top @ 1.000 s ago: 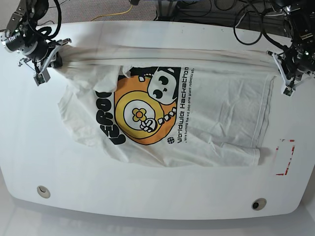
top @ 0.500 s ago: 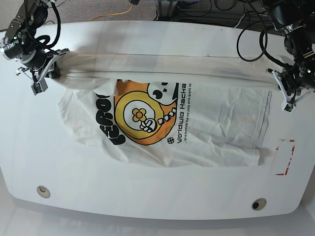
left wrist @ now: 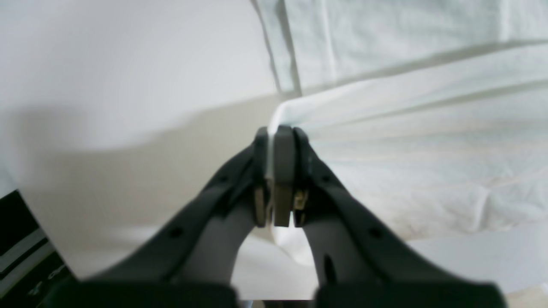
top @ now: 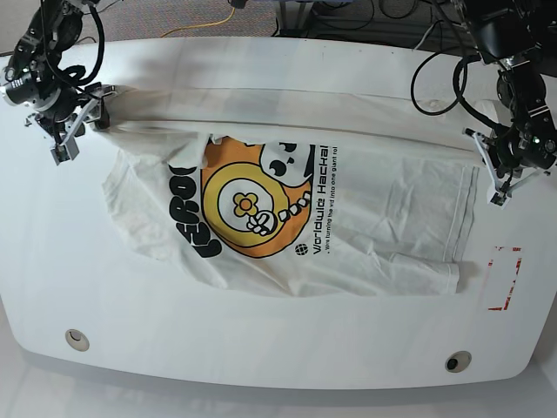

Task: Layout the t-shirt on the table in an organized manner, then fold the t-shirt properly
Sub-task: 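Drag the shoulder edge outward with both grippers to smooth the shirt, then open both grippers and release the shoulder edge, then move the right gripper onto the shirt's shoulder corner and grasp it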

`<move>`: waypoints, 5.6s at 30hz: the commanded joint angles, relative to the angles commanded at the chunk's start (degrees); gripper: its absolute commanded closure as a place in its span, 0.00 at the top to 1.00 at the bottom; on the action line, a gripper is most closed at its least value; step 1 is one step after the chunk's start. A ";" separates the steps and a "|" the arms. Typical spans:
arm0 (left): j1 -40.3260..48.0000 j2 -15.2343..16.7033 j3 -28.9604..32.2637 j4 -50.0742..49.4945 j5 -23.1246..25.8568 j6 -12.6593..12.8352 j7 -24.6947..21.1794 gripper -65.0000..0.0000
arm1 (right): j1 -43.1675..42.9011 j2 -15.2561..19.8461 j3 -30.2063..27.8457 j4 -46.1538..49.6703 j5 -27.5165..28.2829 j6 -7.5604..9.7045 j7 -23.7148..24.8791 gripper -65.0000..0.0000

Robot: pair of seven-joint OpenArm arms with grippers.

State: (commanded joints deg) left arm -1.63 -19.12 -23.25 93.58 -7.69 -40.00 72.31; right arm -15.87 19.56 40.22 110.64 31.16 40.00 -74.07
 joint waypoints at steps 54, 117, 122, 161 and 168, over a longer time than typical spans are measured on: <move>-2.64 -7.12 0.44 0.44 3.52 4.62 -1.93 0.71 | -3.16 0.97 0.09 4.84 -1.23 0.00 -0.18 0.83; 0.53 -4.48 3.60 12.57 3.60 0.00 -9.58 0.79 | 6.07 -4.31 -13.80 3.69 14.95 0.00 -1.67 0.83; 0.70 -4.48 3.69 12.48 3.60 0.00 -9.58 0.79 | 8.09 -5.54 -16.62 1.05 9.58 0.00 -1.58 0.83; 0.79 -2.46 3.78 12.31 3.87 0.00 -9.58 0.79 | 4.04 -5.19 -24.88 -7.65 -2.81 0.00 9.05 0.32; 0.88 -1.41 3.78 12.22 3.87 0.00 -9.58 0.79 | 3.87 -5.19 -24.88 -2.46 -2.81 0.00 8.70 0.11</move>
State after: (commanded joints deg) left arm -0.75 -20.53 -19.47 105.80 -3.82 -40.00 62.73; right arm -12.00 14.37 15.34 108.18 28.35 40.00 -65.36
